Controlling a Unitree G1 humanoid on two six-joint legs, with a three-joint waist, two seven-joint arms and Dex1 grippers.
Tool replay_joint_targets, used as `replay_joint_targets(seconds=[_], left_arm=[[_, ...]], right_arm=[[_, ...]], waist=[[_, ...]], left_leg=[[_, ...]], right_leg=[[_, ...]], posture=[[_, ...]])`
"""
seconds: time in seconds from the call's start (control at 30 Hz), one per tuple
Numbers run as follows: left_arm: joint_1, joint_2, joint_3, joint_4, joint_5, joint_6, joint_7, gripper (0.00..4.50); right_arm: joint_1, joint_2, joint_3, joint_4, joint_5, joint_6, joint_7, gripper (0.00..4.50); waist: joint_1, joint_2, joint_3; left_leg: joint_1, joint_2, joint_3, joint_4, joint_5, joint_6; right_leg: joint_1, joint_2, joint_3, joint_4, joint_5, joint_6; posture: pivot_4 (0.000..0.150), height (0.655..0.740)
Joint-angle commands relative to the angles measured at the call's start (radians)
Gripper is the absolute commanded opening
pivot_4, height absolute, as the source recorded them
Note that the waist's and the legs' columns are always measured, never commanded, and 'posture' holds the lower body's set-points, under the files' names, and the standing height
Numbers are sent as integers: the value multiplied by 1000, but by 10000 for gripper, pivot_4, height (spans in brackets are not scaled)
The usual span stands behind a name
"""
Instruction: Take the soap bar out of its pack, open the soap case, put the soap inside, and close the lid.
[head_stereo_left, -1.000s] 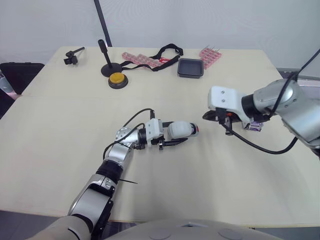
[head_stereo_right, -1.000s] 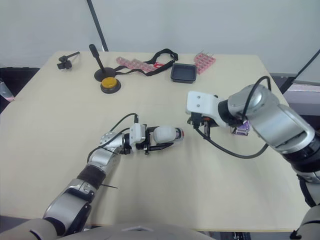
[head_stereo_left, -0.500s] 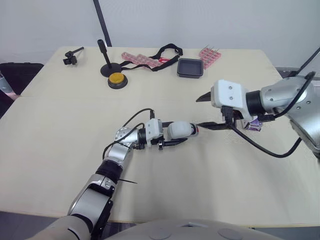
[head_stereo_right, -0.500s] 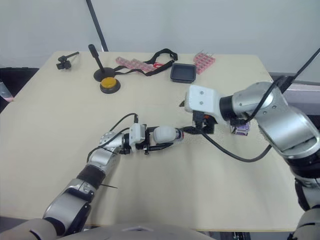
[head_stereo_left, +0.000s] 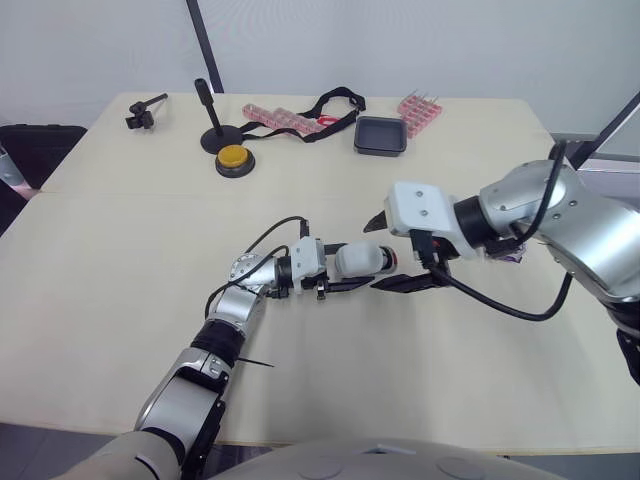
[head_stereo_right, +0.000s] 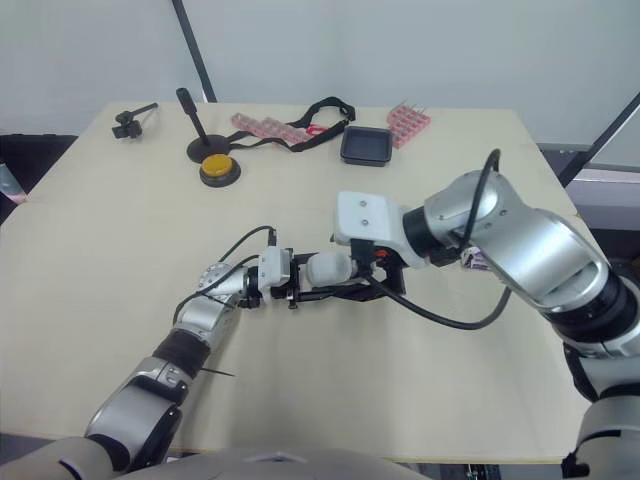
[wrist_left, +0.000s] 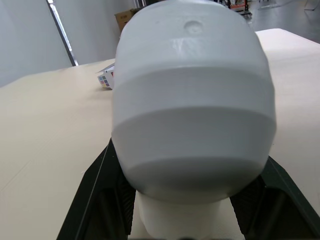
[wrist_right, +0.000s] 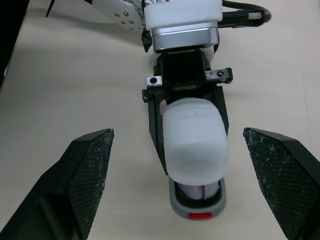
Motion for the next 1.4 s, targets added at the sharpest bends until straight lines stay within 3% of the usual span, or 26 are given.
replay_joint_targets(seconds=[0.03,0.57,0.67,0.83,1.4], left_arm=[[22,18,-8,30,34,32,8,19208],[32,20,-12,7,37,44,19,19208],[33,20,-13,4,37,45,21,19208],[35,22,-13,0,38,47,21,19208],[36,27,-16,-3,38,47,23,19208]], right_arm=[[-31,9,26,15,-36,-1,-20,44703],[-72,59,126,86,-124,-11,-31,44703],[-79,71,131,103,-134,-10,-39,37520],[-75,70,147,108,-151,-12,-32,20351],[-2,14,79,84,-115,-57,14,19557]], waist=[[0,0,0],[1,0,0],[0,0,0],[1,0,0],[1,0,0]], left_leg=[[0,0,0,0,0,0],[0,0,0,0,-1,-2],[0,0,0,0,-1,-2],[-1,0,0,0,-1,-2],[0,0,0,0,-1,-2]], right_leg=[[0,0,0,0,0,0],[0,0,0,0,0,0],[0,0,0,0,0,0],[0,0,0,0,0,0],[0,0,0,0,0,0]], posture=[[1500,7395],[1500,7395],[1500,7395],[1500,7395],[1500,7395]])
